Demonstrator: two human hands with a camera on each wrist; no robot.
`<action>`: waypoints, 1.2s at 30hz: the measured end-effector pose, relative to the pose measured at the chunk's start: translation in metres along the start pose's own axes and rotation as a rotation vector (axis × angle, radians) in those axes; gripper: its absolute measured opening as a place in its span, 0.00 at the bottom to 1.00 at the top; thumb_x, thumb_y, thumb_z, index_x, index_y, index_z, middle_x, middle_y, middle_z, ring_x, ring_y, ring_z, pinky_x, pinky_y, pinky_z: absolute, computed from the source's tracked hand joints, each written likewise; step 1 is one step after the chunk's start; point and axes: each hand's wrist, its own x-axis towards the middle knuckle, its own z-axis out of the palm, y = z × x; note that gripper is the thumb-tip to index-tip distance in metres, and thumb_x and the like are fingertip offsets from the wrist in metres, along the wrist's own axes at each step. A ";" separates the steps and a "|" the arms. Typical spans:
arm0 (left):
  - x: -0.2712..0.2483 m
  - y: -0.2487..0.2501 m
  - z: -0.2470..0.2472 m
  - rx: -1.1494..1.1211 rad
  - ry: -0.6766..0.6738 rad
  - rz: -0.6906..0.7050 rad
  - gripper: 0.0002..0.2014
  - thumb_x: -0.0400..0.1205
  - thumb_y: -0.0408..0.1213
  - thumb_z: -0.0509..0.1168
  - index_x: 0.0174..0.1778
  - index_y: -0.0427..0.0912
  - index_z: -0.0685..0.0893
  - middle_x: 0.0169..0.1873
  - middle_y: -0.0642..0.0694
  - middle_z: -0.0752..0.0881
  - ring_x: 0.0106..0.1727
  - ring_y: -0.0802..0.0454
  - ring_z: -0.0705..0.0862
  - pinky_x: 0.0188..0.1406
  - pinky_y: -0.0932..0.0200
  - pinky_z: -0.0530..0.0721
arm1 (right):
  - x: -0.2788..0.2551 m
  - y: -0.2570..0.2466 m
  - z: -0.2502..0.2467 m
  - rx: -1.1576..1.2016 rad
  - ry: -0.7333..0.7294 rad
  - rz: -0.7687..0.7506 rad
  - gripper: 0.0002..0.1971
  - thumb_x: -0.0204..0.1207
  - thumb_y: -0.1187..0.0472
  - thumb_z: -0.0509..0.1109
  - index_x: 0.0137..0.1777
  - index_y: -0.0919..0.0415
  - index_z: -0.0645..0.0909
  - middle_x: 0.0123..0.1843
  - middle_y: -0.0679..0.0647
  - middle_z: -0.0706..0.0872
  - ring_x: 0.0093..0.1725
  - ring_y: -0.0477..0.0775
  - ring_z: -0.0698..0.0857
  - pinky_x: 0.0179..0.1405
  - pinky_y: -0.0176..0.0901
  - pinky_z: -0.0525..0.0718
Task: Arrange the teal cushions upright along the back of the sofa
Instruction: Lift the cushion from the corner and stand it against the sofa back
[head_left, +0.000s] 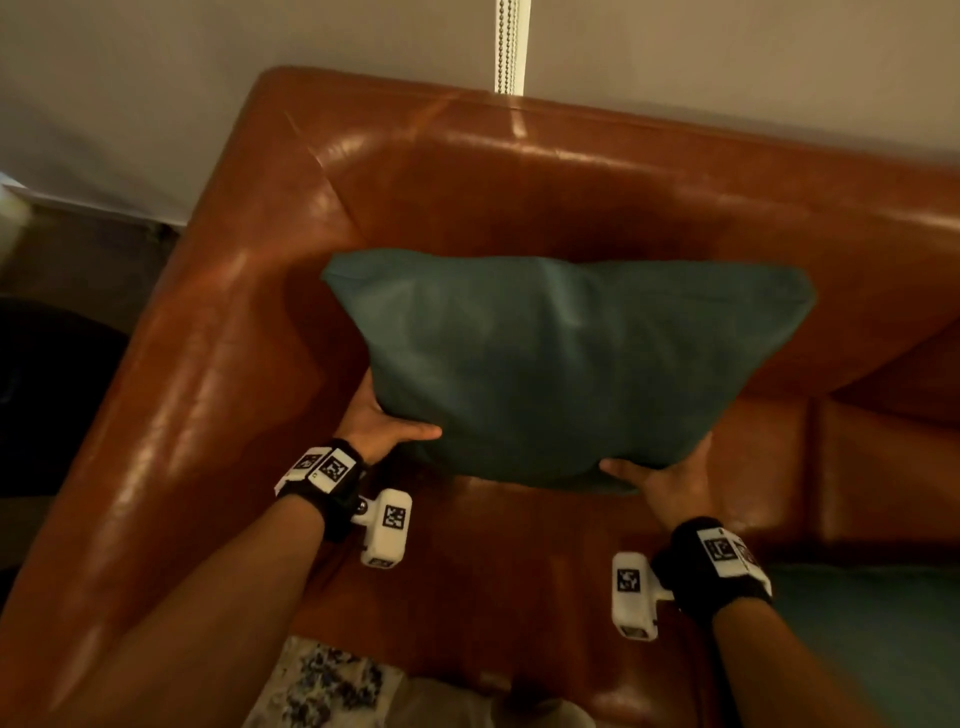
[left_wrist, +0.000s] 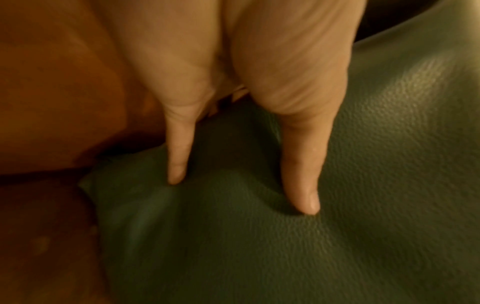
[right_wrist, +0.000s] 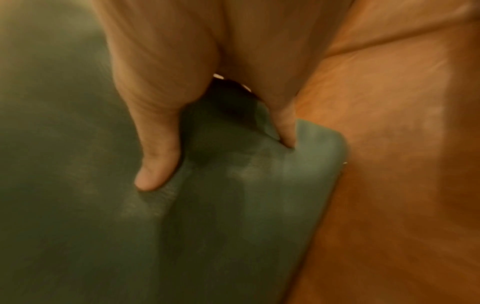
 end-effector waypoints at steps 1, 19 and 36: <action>0.004 0.001 0.003 0.019 0.001 0.025 0.50 0.51 0.22 0.83 0.69 0.50 0.74 0.59 0.54 0.86 0.62 0.52 0.84 0.53 0.57 0.86 | 0.000 0.003 0.000 -0.002 0.013 -0.008 0.55 0.51 0.74 0.86 0.75 0.59 0.56 0.69 0.48 0.70 0.66 0.50 0.72 0.66 0.45 0.71; 0.039 -0.007 0.029 0.062 0.025 -0.043 0.67 0.38 0.46 0.88 0.74 0.68 0.61 0.70 0.57 0.78 0.69 0.52 0.78 0.67 0.38 0.79 | 0.023 0.001 0.009 -0.006 0.086 -0.012 0.71 0.35 0.39 0.88 0.79 0.47 0.51 0.78 0.52 0.68 0.76 0.54 0.71 0.76 0.59 0.71; 0.021 -0.006 0.048 -0.135 -0.013 -0.177 0.55 0.54 0.37 0.82 0.73 0.70 0.61 0.70 0.52 0.77 0.68 0.40 0.78 0.58 0.27 0.80 | 0.020 -0.006 0.009 0.082 0.000 0.104 0.66 0.40 0.53 0.90 0.78 0.41 0.53 0.73 0.46 0.73 0.71 0.57 0.76 0.67 0.73 0.77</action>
